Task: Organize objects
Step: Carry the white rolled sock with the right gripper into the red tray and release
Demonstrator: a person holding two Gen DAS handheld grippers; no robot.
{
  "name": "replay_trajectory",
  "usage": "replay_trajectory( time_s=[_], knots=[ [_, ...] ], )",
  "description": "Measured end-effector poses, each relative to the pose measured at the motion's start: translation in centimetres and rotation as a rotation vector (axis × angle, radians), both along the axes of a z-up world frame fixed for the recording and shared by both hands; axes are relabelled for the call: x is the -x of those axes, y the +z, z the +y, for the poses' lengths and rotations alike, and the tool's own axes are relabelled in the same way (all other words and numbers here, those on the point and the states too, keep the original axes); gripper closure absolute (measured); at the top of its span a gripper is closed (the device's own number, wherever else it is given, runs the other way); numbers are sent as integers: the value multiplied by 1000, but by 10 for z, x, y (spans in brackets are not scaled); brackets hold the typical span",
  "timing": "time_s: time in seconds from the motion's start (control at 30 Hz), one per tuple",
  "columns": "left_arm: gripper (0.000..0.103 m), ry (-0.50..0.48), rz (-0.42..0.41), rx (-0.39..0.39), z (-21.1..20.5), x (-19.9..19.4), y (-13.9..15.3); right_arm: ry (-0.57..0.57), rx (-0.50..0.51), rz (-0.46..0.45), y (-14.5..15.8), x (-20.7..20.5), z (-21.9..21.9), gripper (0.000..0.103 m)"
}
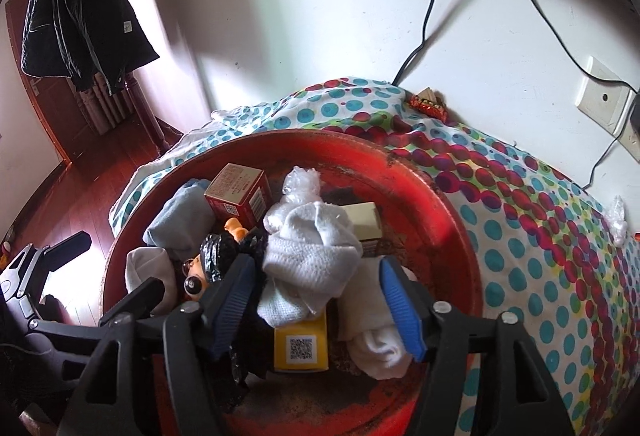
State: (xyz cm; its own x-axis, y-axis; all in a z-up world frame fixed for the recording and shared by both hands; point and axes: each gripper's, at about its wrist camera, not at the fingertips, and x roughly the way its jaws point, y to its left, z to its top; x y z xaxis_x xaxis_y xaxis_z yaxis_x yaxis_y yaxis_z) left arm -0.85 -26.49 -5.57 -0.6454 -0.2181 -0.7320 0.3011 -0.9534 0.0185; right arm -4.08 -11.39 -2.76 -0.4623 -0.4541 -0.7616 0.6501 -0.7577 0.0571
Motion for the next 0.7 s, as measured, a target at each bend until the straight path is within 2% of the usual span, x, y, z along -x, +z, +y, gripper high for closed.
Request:
replay_trajectory(
  time_s=[0.13, 0.37, 0.6, 0.7],
  knots=[
    [0, -5, -3, 7, 2, 1, 1, -18, -10, 16, 8, -10, 15, 29],
    [0, -30, -8, 14, 11, 2, 1, -32, -113, 31, 5, -45, 37, 28],
    [0, -115, -19, -17, 26, 3, -3, -35, -62, -43, -1, -72, 54, 28],
    [0, -143, -13, 2, 35, 1, -4, -37, -59, -53, -5, -79, 57, 28]
  ],
)
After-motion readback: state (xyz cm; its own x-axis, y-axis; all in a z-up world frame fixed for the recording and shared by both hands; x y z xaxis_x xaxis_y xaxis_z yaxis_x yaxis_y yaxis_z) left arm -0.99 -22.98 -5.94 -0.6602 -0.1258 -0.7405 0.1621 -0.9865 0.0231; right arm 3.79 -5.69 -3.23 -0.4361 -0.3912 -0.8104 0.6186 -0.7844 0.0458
